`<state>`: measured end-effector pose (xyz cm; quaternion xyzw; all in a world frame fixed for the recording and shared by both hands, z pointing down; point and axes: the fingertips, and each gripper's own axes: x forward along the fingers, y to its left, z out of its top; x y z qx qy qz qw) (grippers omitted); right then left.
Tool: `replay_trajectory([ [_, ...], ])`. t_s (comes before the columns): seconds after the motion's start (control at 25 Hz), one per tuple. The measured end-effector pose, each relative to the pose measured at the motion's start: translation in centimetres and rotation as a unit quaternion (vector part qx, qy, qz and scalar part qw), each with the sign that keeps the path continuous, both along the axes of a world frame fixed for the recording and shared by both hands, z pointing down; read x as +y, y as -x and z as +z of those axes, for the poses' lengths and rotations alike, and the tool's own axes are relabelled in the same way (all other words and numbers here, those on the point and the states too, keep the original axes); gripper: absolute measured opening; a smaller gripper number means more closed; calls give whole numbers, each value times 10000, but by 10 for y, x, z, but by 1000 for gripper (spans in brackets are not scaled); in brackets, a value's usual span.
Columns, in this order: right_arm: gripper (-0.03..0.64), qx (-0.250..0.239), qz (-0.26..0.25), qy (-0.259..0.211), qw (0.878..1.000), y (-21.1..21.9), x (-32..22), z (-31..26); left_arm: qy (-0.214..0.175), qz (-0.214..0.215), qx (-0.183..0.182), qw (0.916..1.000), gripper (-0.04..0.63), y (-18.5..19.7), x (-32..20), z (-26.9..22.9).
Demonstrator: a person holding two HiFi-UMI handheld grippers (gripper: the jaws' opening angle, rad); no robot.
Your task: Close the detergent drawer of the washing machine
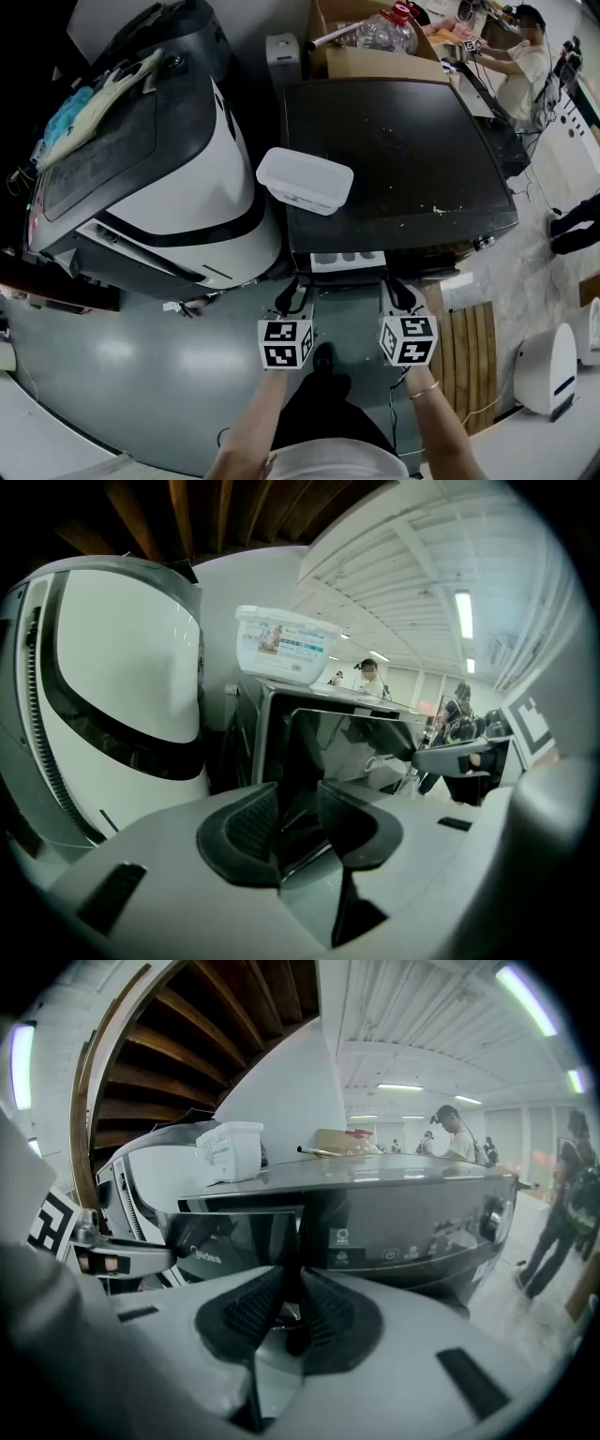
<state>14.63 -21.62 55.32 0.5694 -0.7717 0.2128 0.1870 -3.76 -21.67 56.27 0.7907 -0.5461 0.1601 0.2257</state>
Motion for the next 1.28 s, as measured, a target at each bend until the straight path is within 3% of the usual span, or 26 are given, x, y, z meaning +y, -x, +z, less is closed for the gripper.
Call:
replay_trajectory([
  [1.28,55,-72,211,24,9997,3,-32,-1,16,-141,48,9999,123,4,-32,-1],
])
